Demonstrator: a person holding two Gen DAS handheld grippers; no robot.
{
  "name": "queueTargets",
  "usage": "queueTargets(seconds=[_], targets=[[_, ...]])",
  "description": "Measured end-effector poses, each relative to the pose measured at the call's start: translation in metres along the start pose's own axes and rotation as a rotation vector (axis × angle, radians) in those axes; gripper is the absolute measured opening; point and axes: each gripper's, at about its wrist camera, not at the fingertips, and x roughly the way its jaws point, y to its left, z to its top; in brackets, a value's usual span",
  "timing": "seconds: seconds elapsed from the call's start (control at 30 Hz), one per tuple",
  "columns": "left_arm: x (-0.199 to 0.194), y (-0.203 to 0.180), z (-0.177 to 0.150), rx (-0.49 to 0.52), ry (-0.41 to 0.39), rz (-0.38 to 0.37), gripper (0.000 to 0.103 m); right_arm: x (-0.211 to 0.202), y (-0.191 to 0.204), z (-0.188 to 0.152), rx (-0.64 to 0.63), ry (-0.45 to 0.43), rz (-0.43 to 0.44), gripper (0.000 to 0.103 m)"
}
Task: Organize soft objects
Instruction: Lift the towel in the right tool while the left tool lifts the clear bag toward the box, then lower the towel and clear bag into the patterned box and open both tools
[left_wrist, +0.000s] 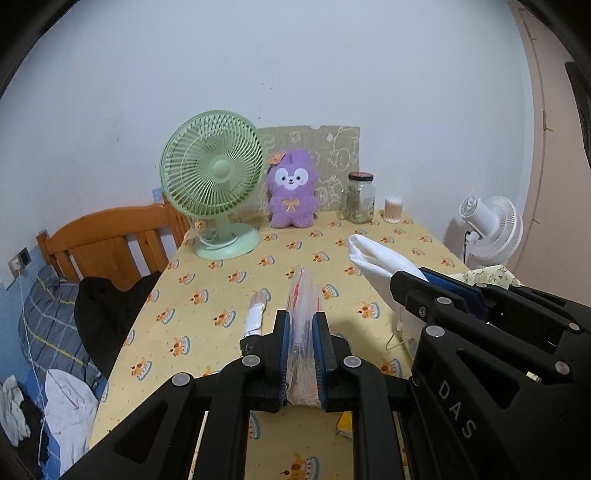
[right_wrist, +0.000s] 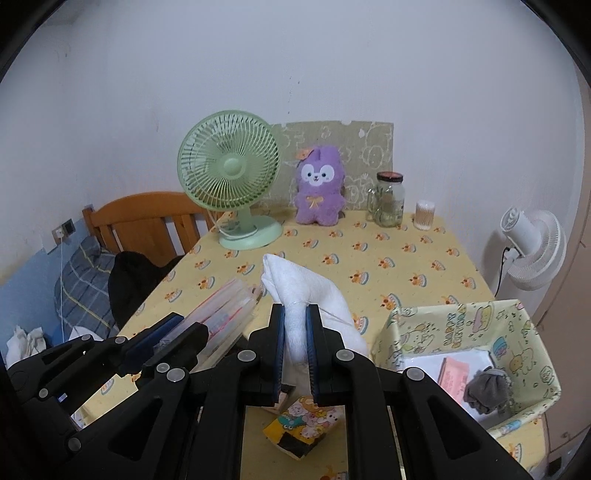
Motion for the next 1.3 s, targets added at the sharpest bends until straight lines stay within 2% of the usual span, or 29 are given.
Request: queueTargets(seconds=[0.63,1.3], targets=[[-0.009,-0.042,0.018,0.03,-0.052,-0.009,0.01,-0.024,-0.043,0.009,0.028,-0.061,-0.01,0.014],[0.012,-0.109,0.031,0.082,-0.058,-0.107,0.01,-0.029,-0.112,0.007,0.073,-0.076,-0.11,0.014]])
